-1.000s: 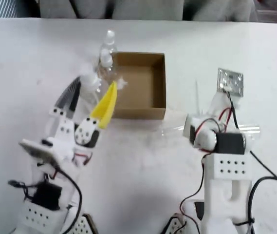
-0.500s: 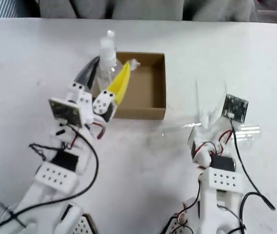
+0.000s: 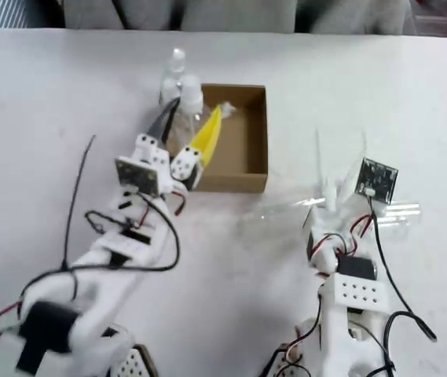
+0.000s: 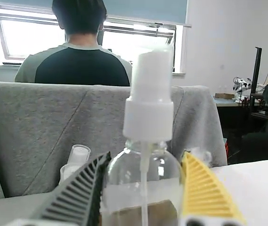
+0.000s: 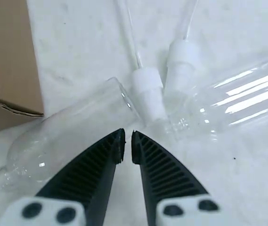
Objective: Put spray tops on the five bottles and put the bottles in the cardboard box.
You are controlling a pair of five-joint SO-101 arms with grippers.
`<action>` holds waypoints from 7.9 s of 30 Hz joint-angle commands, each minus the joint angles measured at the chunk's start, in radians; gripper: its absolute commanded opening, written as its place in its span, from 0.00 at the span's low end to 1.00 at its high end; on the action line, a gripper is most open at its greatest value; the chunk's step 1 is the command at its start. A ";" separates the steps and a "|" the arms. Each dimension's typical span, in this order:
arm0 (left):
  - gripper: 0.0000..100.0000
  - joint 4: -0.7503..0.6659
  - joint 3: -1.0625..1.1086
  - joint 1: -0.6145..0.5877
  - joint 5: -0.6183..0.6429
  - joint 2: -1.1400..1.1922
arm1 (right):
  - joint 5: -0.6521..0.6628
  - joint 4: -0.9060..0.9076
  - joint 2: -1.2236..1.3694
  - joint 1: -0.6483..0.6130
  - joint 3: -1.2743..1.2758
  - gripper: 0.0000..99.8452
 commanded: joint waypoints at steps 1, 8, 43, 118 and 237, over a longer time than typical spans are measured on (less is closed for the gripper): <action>0.02 -0.095 -0.104 -0.005 -0.011 0.142 | 0.002 -0.015 -0.021 0.008 -0.006 0.02; 0.02 -0.296 -0.238 -0.019 -0.009 0.441 | 0.002 -0.015 -0.019 0.008 -0.006 0.02; 0.05 -0.359 -0.347 -0.038 -0.012 0.723 | 0.002 -0.016 -0.013 0.007 -0.006 0.02; 0.45 0.528 0.107 -0.048 -0.008 -0.252 | 0.003 -0.093 -0.013 0.007 0.037 0.02; 0.03 1.932 0.361 -0.407 -0.258 -1.277 | 1.646 0.704 1.001 -0.211 -1.023 0.01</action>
